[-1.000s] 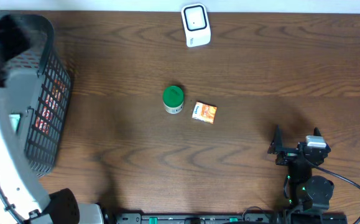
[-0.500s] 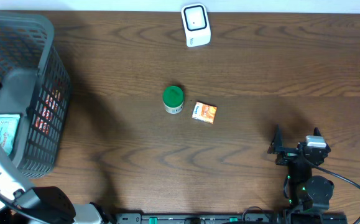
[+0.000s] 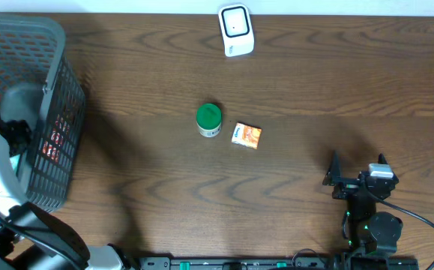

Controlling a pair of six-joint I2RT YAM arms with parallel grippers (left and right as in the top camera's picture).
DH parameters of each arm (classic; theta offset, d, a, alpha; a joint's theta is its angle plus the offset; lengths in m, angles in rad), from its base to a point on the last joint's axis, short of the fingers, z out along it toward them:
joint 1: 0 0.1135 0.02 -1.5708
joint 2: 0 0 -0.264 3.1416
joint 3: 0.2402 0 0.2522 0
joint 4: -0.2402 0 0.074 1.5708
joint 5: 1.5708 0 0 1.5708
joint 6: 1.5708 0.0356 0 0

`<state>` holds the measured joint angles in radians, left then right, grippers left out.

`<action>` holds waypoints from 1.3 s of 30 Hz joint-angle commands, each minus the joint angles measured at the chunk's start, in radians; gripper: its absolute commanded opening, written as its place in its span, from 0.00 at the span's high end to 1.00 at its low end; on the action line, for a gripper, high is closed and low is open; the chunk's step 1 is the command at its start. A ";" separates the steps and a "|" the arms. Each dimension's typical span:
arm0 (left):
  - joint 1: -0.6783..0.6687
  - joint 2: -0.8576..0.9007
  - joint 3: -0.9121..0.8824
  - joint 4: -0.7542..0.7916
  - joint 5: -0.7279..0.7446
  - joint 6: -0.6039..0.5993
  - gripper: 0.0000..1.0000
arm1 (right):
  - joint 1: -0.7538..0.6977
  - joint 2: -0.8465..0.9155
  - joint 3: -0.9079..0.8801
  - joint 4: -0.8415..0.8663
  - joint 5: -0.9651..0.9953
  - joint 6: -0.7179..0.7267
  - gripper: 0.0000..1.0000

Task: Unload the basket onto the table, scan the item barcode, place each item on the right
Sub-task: 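Move the left gripper back into the basket toward the green wipes pack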

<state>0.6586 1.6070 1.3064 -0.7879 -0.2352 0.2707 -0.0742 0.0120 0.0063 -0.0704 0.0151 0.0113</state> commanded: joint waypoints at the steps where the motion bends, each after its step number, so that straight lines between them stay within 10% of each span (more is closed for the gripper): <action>1: 0.004 0.048 -0.026 0.030 -0.024 0.113 0.02 | 0.004 -0.006 -0.001 -0.004 0.002 0.003 0.01; 39: 0.078 0.389 -0.027 0.260 -0.182 0.359 0.12 | 0.004 -0.006 -0.001 -0.004 0.002 0.003 0.01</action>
<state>0.7315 1.9305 1.2858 -0.5270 -0.4263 0.6037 -0.0742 0.0120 0.0063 -0.0704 0.0151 0.0113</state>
